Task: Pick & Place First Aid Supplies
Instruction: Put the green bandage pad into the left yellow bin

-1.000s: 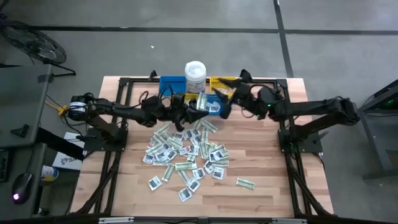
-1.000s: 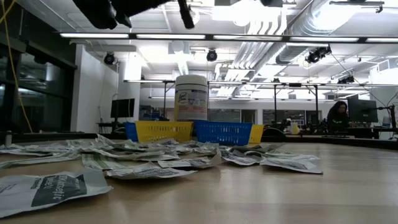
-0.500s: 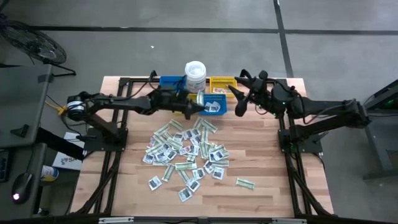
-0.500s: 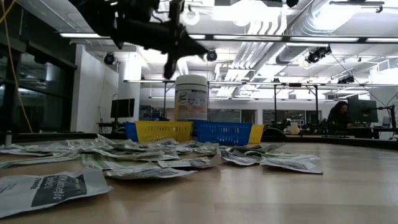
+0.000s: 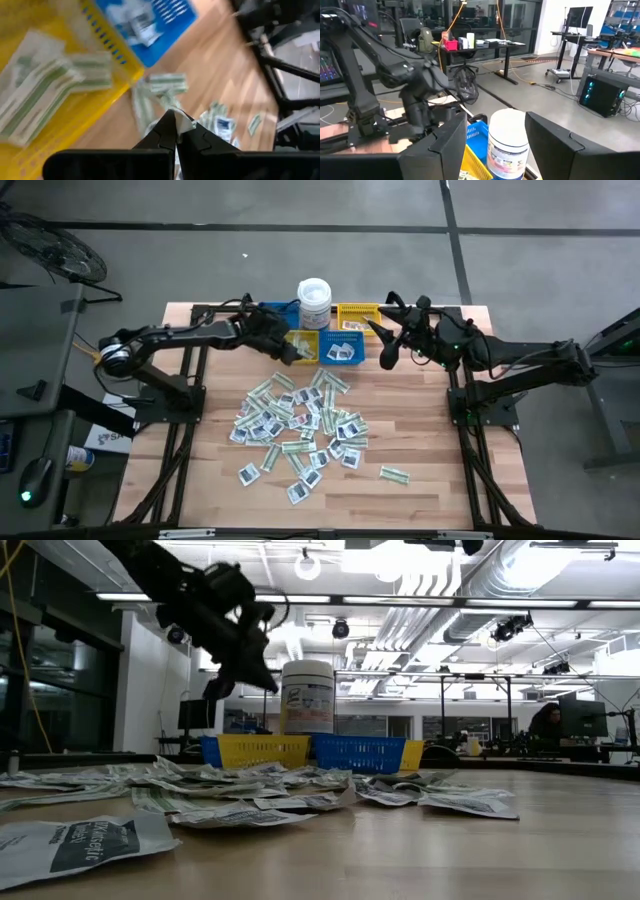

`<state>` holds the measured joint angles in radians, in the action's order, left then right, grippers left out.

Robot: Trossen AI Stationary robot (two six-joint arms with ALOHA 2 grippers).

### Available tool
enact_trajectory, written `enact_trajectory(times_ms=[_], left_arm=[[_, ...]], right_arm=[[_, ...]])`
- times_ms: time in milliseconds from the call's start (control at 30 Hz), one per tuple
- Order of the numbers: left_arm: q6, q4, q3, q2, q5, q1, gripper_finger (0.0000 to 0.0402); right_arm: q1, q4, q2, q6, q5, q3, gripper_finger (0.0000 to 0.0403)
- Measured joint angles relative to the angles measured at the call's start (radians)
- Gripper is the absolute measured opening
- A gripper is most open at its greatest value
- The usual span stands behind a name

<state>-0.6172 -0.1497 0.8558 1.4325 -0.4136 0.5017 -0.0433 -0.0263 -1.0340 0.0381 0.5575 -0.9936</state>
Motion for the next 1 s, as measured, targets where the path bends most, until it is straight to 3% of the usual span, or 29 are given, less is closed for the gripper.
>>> enact_trajectory(times_ms=[300,567,1000], left_arm=[[-0.072,-0.036,0.002,0.071,-0.082,0.087,0.0000],[-0.093,-0.036,0.001,0.118,-0.070,0.095,0.0007],[-0.028,-0.035,0.010,0.121,-0.036,0.095,0.0168]], right_arm=[[0.000,-0.023,0.000,0.033,-0.013,0.000,0.0195],[0.000,-0.024,-0.001,0.034,-0.014,0.000,0.0195],[0.000,-0.072,-0.001,0.108,-0.047,0.000,0.0195]])
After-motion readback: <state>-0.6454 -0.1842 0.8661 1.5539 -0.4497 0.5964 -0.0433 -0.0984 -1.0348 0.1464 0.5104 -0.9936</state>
